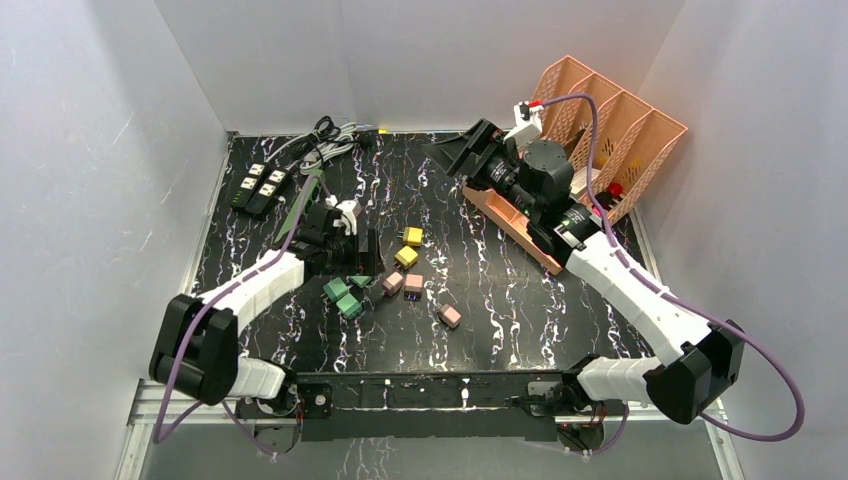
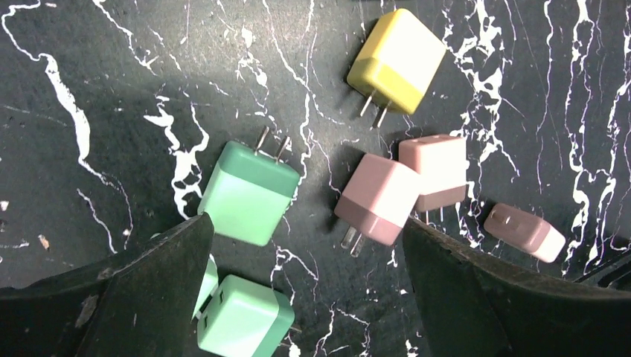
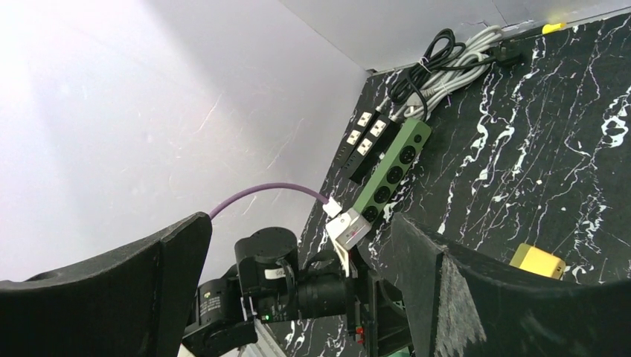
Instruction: Pull the plug off the socket
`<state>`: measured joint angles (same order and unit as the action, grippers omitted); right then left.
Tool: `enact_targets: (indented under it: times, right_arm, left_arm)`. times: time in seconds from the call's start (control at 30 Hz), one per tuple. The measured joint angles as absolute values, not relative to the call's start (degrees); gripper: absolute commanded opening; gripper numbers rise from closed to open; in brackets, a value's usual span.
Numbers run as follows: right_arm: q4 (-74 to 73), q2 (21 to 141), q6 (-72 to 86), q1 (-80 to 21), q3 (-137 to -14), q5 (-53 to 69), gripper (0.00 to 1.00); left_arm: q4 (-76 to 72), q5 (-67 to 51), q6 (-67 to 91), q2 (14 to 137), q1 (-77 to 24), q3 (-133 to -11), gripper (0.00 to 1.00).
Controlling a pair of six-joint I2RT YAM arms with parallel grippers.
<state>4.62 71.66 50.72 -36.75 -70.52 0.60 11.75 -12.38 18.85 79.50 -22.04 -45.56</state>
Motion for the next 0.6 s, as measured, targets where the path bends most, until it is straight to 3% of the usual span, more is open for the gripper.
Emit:
enact_targets:
  times: [0.3,0.6]
  right_arm:
    - [7.88,71.75,50.92,-36.71,-70.22,3.46,0.98]
    - [9.21,72.64,51.09,-36.36,-69.91,5.19,0.98]
  left_arm:
    - [12.69,-7.92,13.26,77.43,-23.24,-44.07,0.85]
    - [13.98,-3.84,5.8,81.41,-23.38,-45.39,0.8]
